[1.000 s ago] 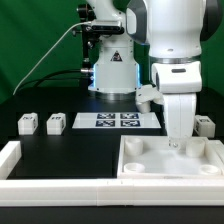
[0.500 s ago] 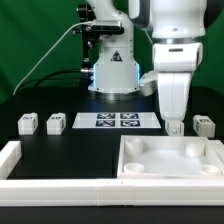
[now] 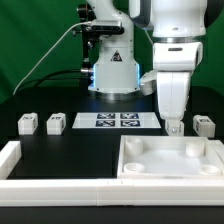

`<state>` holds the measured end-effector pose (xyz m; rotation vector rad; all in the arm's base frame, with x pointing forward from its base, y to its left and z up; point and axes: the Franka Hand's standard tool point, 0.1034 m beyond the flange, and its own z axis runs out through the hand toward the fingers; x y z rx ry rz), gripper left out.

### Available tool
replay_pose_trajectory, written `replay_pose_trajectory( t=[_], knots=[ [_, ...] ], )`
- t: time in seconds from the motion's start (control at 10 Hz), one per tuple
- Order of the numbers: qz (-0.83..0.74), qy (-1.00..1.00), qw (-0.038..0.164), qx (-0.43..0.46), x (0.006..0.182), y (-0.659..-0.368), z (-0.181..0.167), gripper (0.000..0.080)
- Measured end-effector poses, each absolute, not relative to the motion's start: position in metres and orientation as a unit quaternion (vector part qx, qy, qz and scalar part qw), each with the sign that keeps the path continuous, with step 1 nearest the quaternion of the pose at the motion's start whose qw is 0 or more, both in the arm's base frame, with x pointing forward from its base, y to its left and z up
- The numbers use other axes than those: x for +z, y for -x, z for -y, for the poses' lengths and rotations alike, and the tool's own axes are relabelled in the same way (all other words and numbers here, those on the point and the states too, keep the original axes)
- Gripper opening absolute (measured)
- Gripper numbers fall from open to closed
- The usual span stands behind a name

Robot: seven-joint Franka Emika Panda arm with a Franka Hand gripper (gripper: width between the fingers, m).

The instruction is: Assemble one leg

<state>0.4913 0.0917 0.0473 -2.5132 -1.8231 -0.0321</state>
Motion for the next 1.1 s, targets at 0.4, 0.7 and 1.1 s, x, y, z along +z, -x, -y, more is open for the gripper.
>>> replay_pose_trajectory(
  t=[0.4,0.7,1.1],
  knots=[
    [0.475,0.879,0.027,-0.009,0.046,-0.489,-0.090,0.0649],
    [0.240,0.970,0.042,-0.008,0.047,-0.483,-0.100,0.0649],
    [0.035,0.998,0.046,-0.004,0.049,-0.465,-0.141,0.0649]
  ],
)
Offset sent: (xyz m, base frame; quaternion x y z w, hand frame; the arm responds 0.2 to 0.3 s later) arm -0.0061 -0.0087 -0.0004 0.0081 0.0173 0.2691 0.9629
